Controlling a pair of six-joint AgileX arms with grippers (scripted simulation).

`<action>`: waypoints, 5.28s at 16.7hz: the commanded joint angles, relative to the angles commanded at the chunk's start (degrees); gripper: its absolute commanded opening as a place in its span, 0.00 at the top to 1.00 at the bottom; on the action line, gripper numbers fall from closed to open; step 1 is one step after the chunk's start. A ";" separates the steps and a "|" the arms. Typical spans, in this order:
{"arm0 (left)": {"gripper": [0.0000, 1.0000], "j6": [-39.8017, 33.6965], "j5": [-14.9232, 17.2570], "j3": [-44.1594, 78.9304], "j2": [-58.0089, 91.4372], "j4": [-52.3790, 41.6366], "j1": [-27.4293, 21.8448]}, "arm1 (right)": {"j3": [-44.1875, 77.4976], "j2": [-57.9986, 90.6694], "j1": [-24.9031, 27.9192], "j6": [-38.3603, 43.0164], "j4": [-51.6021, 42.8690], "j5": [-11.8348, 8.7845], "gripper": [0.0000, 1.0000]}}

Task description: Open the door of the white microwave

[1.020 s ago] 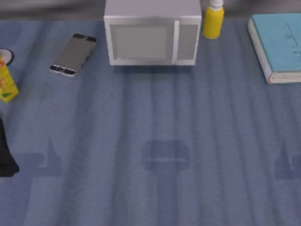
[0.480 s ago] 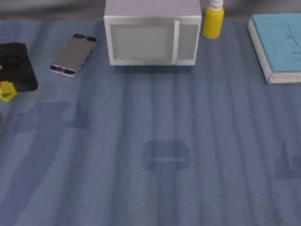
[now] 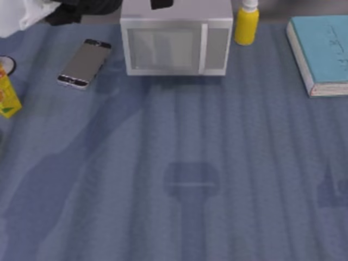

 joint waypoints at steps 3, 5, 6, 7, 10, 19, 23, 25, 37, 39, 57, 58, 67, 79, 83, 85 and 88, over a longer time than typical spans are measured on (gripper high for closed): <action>0.00 -4.04 -2.86 13.31 15.02 -5.07 -4.73 | 0.00 0.00 0.00 0.00 0.00 0.00 0.00; 0.00 -6.12 -4.42 20.05 22.97 -8.07 -7.30 | 0.00 0.00 0.00 0.00 0.00 0.00 0.00; 0.00 -6.95 -5.07 22.82 26.25 -9.38 -8.37 | 0.00 0.00 0.00 0.00 0.00 0.00 0.00; 0.00 -7.65 -5.62 25.18 29.01 -10.52 -9.27 | 0.00 0.00 0.00 0.00 0.00 0.00 0.00; 0.00 -8.86 -6.61 29.52 33.85 -12.71 -10.88 | 0.00 0.00 0.00 0.00 0.00 0.00 0.00; 0.00 -7.73 -5.90 32.99 38.66 -10.87 -9.71 | 0.00 0.00 0.00 0.00 0.00 0.00 0.00; 0.00 -5.82 -4.60 37.72 46.27 -7.60 -7.61 | 0.00 0.00 0.00 0.00 0.00 0.00 0.00; 0.00 -5.58 -4.44 38.20 46.89 -7.21 -7.35 | 0.00 0.00 0.00 0.00 0.00 0.00 0.00; 0.75 -5.58 -4.44 38.20 46.89 -7.21 -7.35 | 0.00 0.00 0.00 0.00 0.00 0.00 0.00; 0.90 -5.58 -4.44 38.20 46.89 -7.21 -7.35 | 0.00 0.00 0.00 0.00 0.00 0.00 0.00; 1.00 -7.30 -5.61 26.42 40.28 -2.72 -9.24 | 0.00 0.00 0.00 0.00 0.00 0.00 0.00; 1.00 -7.30 -5.61 26.42 40.28 -2.72 -9.24 | 0.00 0.00 0.00 0.00 0.00 0.00 0.00; 1.00 -7.30 -5.61 26.42 40.28 -2.72 -9.24 | 0.00 0.00 0.00 0.00 0.00 0.00 0.00; 1.00 -7.30 -5.61 26.42 40.28 -2.72 -9.24 | 0.00 0.00 0.00 0.00 0.00 0.00 0.00; 1.00 -7.44 -5.19 26.23 40.64 -2.46 -9.62 | 0.00 0.00 0.00 0.00 0.00 0.00 0.00; 1.00 -6.39 -4.87 24.42 39.45 -1.38 -9.40 | 0.00 0.00 0.00 0.00 0.00 0.00 0.00; 1.00 -4.57 -3.90 21.10 37.32 0.78 -9.09 | 0.00 0.00 0.00 0.00 0.00 0.00 0.00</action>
